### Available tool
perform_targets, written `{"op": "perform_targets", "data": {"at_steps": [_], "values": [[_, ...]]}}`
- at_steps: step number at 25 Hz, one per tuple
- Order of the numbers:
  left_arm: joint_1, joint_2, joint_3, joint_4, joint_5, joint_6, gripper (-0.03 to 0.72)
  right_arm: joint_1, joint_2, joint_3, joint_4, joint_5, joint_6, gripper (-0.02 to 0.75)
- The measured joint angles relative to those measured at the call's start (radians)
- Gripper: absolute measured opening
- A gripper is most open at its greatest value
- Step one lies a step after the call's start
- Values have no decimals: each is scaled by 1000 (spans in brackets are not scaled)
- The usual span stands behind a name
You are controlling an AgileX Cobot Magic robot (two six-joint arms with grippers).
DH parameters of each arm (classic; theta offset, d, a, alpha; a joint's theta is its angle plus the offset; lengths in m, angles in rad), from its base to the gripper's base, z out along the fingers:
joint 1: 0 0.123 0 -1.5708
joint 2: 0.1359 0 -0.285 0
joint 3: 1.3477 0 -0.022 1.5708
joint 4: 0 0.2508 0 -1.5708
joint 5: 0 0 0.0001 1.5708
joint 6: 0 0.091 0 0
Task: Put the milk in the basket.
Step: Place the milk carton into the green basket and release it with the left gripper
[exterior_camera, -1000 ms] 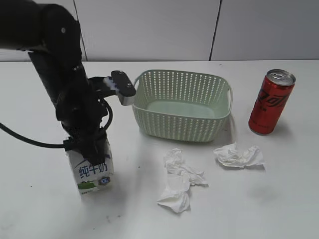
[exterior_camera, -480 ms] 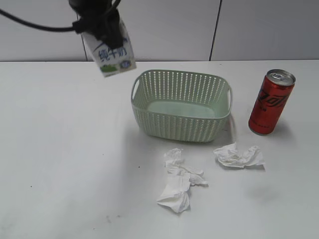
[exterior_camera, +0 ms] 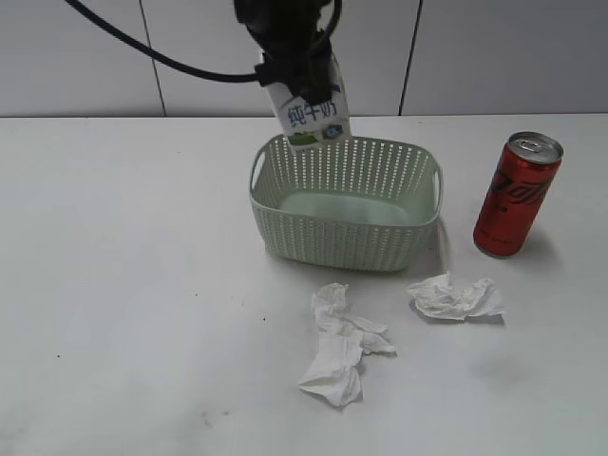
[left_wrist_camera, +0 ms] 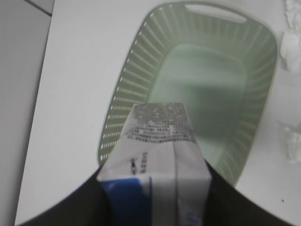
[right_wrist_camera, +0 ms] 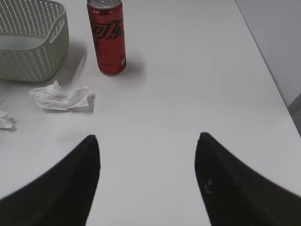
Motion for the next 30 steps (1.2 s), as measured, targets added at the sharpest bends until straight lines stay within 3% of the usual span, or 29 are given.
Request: {"op": "perform_targets", "data": {"at_steps": [5, 14, 18, 19, 22, 24, 27, 30], "values": [[-41, 84, -1, -7, -70, 2, 297, 0, 0, 0, 0, 0, 0, 497], [-36, 225, -1, -29, -94, 4, 297, 0, 0, 0, 0, 0, 0, 497], [-2, 253, -1, -138, -93, 5, 300, 0, 0, 0, 0, 0, 0, 497], [9, 253, -1, -162, -93, 5, 329, 0, 0, 0, 0, 0, 0, 497], [33, 249, -4, -184, -95, -2, 533, 0, 0, 0, 0, 0, 0, 497], [44, 244, -4, -185, -88, -27, 627, 0, 0, 0, 0, 0, 0, 496], [50, 218, -4, -185, -65, -53, 674, 0, 0, 0, 0, 0, 0, 496], [51, 147, -4, -179, -68, -67, 673, 0, 0, 0, 0, 0, 0, 496]]}}
